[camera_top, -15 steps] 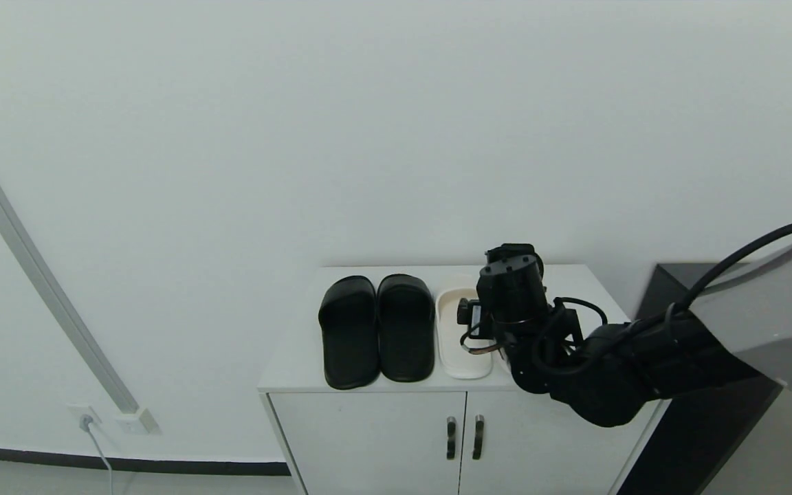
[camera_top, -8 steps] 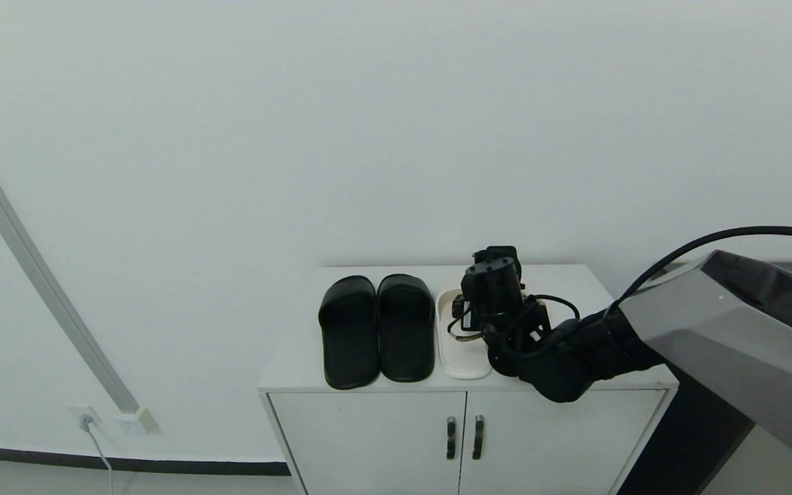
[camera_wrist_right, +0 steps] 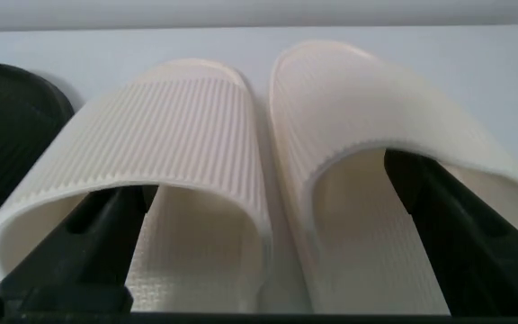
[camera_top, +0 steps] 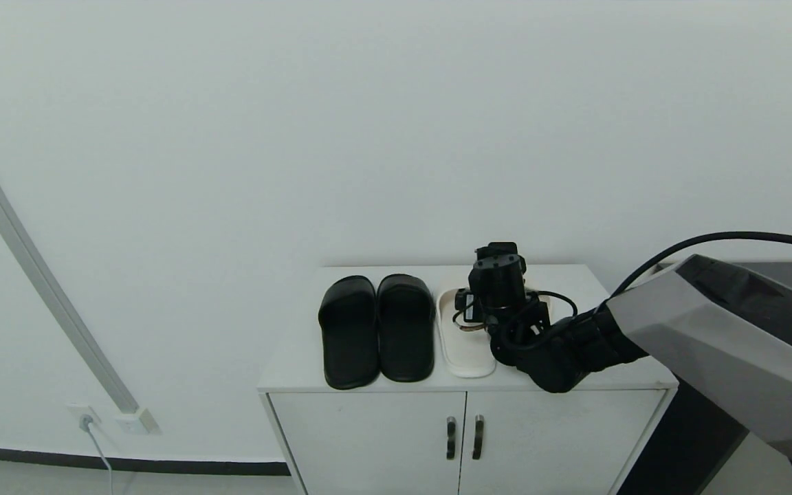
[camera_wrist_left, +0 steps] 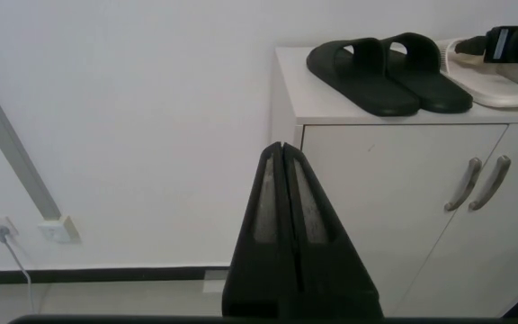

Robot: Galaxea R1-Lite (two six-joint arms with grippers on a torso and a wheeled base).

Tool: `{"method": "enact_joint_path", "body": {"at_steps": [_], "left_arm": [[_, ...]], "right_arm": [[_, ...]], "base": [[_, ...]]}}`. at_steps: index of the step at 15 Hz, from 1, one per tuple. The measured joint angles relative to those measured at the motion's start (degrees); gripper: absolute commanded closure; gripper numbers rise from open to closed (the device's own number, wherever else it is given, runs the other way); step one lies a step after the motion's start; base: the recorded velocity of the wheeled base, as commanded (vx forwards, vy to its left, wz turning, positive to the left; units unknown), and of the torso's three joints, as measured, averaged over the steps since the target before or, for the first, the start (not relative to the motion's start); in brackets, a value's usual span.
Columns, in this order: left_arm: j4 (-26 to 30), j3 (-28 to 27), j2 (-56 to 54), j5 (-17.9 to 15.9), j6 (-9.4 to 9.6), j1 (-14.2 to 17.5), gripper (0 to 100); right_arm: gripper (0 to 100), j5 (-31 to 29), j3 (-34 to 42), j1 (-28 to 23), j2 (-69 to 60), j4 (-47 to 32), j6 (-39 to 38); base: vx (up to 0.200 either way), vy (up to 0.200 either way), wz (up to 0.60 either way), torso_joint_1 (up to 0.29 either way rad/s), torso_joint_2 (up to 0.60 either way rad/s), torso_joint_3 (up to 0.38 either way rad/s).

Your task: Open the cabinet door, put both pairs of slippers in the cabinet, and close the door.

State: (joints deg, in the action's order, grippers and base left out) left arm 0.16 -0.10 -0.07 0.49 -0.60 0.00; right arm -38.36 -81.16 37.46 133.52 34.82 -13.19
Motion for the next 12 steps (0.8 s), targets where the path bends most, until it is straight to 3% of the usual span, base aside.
{"method": "enact_joint_path", "body": {"at_steps": [3,4,12], "left_arm": [[0.0,0.0,0.0,0.0,-0.05,0.0,100],[0.0,0.0,0.0,0.0,-0.06,0.0,100],[0.0,0.0,0.0,0.0,-0.09,0.0,100]], "right_arm": [[0,1.0,0.0,-0.3,0.5,0.1,0.0],[100,1.1,0.0,-0.4,0.6,0.1,0.0],[100,1.2,0.7,-0.6,0.6,0.3,-0.4]], "base": [[0.0,0.0,0.0,0.0,0.0,0.0],[0.0,0.0,0.0,0.0,0.0,0.0],[0.0,0.0,0.0,0.0,0.0,0.0]]}}
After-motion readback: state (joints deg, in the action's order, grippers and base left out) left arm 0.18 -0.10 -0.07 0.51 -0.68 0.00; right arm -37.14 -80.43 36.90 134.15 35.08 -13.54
